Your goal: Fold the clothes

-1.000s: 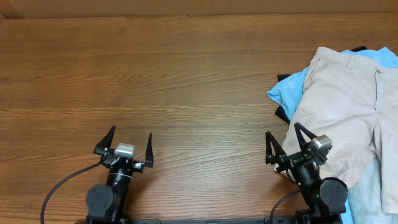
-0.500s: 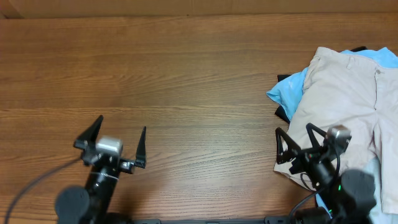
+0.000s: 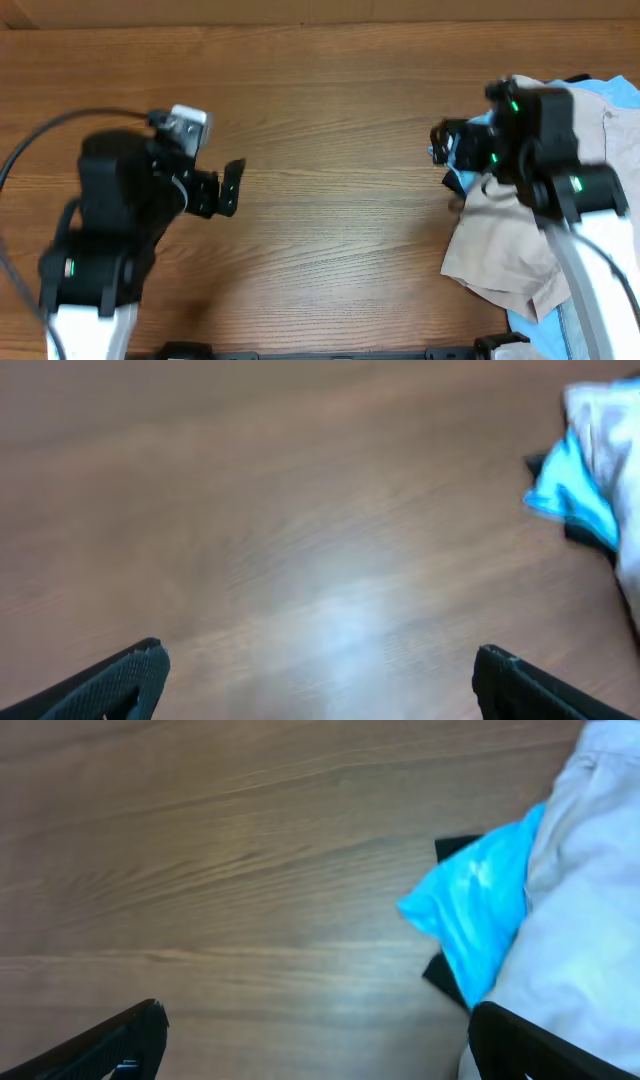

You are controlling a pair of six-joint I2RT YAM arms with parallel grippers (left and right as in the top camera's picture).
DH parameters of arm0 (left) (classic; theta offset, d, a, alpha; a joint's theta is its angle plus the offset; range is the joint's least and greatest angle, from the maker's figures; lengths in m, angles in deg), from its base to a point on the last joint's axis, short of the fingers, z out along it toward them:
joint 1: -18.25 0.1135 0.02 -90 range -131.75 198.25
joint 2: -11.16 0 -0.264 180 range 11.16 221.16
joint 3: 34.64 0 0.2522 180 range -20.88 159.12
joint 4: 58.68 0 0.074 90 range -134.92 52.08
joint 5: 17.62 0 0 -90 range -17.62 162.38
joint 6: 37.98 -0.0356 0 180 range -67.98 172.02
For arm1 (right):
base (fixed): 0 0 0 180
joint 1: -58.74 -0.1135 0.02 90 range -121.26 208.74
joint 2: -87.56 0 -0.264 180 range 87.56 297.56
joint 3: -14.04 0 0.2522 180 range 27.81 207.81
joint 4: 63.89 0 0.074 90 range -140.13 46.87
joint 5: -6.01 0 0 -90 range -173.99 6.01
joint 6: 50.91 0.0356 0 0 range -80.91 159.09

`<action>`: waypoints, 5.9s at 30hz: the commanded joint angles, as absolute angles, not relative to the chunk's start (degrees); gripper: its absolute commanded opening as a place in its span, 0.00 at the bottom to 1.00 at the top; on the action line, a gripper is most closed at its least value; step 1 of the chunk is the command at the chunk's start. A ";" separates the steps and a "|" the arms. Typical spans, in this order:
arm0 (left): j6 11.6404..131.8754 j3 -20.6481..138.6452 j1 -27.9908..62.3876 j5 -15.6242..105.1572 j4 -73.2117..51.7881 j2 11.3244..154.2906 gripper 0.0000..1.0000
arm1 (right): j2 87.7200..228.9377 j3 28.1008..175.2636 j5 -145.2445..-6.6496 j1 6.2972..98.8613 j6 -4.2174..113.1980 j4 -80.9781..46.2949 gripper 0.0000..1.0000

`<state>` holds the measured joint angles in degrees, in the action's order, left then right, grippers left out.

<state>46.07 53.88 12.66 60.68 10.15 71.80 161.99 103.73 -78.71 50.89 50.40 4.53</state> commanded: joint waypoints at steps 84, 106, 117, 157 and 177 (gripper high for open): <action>49.89 95.48 24.71 52.88 23.31 104.78 1.00 | 191.06 165.82 -89.57 38.86 71.93 38.58 1.00; 43.42 95.48 19.31 54.80 20.10 147.06 1.00 | 191.19 161.17 -87.06 47.67 67.56 46.62 1.00; 43.44 95.48 19.29 54.80 15.99 152.04 0.54 | 191.19 149.98 -87.32 47.67 67.08 42.58 1.00; 59.35 109.71 42.67 65.42 32.44 126.23 0.41 | 191.23 107.44 -47.11 32.74 62.49 -2.73 0.89; 48.08 109.71 35.94 59.74 38.52 102.69 0.53 | 194.69 101.08 -57.62 18.65 75.47 -28.72 0.93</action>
